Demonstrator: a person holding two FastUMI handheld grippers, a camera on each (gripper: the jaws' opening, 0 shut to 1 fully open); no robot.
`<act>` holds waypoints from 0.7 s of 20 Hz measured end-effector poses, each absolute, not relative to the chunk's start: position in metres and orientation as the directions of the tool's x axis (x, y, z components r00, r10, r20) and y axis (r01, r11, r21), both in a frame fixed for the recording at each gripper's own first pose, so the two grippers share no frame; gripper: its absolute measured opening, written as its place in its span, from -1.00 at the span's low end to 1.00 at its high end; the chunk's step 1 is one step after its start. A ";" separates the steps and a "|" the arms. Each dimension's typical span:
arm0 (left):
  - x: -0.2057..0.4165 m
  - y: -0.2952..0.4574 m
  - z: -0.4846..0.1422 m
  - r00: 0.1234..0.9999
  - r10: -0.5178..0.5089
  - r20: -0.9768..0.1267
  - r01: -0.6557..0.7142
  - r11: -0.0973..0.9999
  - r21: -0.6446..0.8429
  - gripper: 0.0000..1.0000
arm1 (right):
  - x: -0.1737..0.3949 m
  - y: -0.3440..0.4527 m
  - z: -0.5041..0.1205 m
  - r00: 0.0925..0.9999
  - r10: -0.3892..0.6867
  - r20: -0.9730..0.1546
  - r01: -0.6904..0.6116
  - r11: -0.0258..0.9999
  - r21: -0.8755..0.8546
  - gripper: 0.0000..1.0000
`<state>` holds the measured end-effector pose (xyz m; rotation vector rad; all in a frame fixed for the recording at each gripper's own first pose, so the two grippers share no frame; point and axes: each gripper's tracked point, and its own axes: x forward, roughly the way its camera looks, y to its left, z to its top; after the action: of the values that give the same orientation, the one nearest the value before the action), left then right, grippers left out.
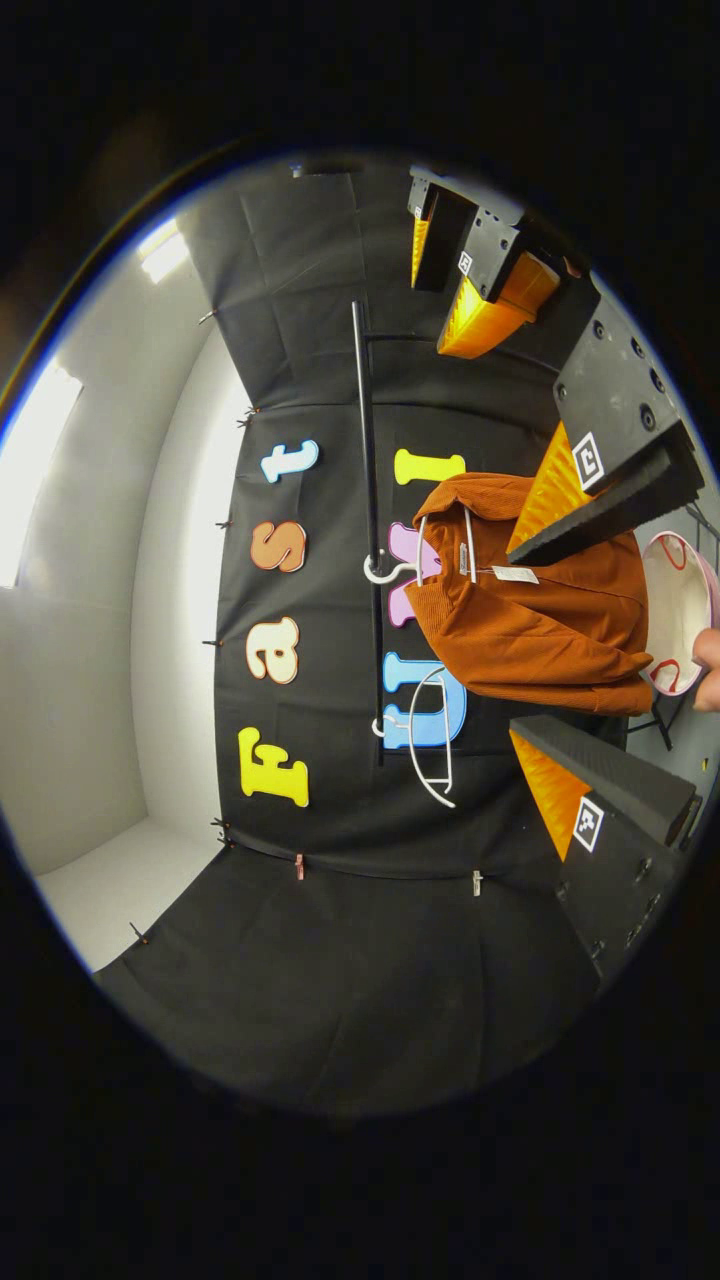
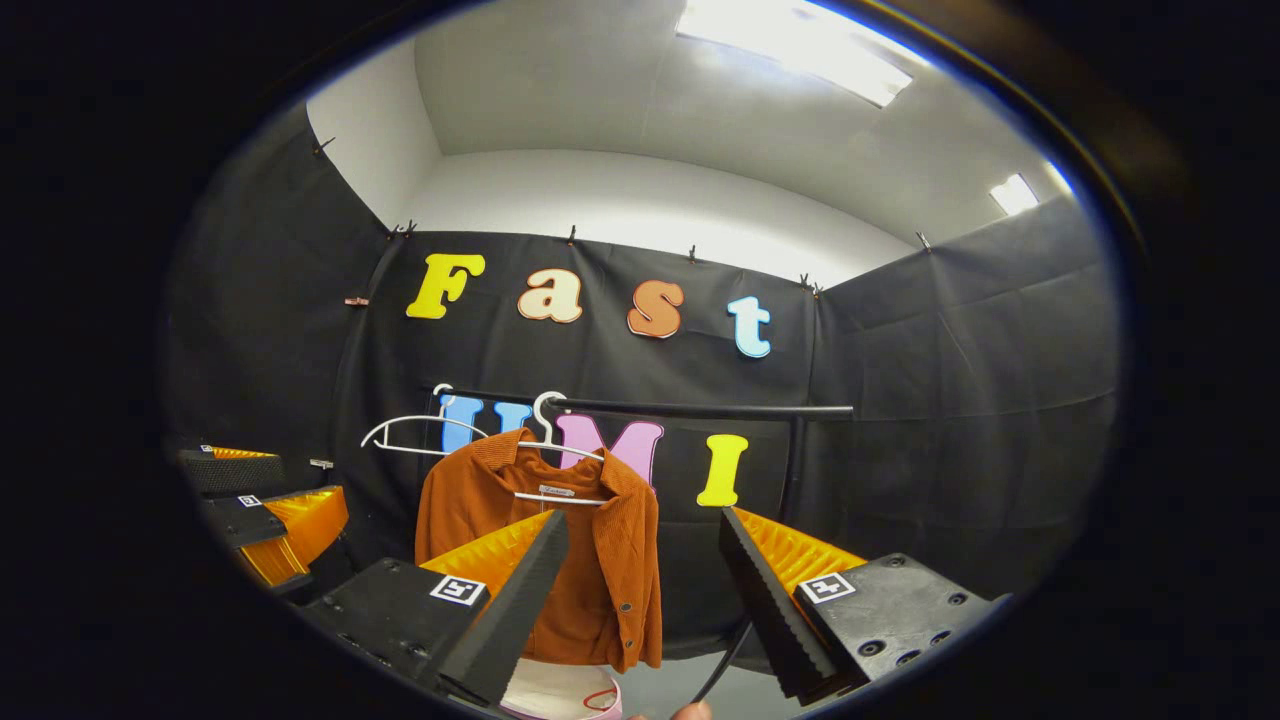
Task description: Grasp the clothes on the hanger with both hands and then place them into the laundry hamper below.
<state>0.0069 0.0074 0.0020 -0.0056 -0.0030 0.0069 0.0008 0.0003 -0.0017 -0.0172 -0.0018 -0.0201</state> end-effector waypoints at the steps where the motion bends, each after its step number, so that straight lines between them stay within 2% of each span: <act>1: 0.008 0.007 0.001 1.000 0.005 -0.001 -0.005 1.000 -0.006 0.90 | 0.001 0.000 -0.003 1.000 -0.021 -0.001 0.021 1.000 -0.018 0.95; 8: 0.033 -0.005 -0.009 0.999 -0.026 -0.023 0.025 1.000 -0.007 0.90 | 0.022 -0.002 -0.015 1.000 -0.019 -0.021 0.018 0.999 -0.034 0.93; 14: 0.099 -0.027 -0.018 0.999 -0.034 -0.008 0.034 0.999 0.022 0.90 | 0.068 -0.012 -0.025 1.000 -0.008 -0.011 0.008 0.999 -0.040 0.95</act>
<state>0.0993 -0.0270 -0.0176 0.0218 0.0072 -0.0343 0.0683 -0.0121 -0.0246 -0.0395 0.0108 -0.0077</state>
